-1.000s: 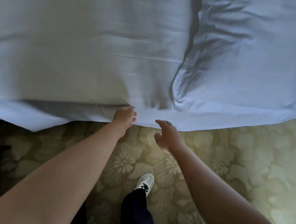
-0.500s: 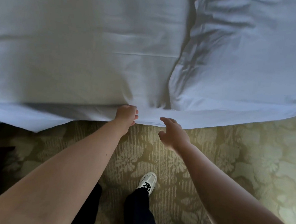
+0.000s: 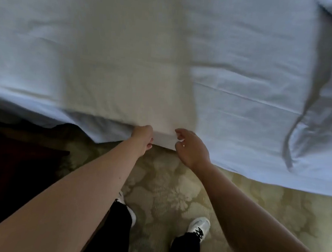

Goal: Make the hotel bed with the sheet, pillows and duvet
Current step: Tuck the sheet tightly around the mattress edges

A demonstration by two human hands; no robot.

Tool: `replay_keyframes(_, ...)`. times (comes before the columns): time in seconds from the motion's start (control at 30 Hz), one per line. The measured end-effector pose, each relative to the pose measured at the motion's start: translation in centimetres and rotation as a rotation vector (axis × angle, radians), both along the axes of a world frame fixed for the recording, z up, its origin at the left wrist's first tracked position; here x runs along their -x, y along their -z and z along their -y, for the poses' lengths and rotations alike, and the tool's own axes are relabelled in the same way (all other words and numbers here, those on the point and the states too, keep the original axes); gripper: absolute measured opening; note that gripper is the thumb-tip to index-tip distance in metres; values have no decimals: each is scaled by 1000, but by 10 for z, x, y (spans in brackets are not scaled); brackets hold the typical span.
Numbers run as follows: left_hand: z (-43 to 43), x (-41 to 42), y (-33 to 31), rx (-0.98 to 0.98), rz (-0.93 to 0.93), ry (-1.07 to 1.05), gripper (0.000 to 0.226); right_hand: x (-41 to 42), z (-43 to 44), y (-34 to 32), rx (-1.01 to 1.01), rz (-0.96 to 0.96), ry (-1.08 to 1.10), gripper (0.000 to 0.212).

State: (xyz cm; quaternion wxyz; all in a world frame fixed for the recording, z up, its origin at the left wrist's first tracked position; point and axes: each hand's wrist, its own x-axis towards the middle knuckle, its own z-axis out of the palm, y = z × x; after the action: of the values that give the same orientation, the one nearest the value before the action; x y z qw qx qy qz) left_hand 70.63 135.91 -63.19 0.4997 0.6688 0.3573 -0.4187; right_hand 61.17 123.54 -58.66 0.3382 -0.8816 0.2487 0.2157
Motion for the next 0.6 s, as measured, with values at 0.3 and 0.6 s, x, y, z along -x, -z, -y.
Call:
replay_keyframes(0.3, -184, -118, -9, 11, 92, -320, 44, -149, -168, -6, -58, -1, -286, 51)
replay_keyframes(0.6, -286, -182, 2, 37, 147, -659, 40, -258, -276, 9, -24, 69, -576, 44)
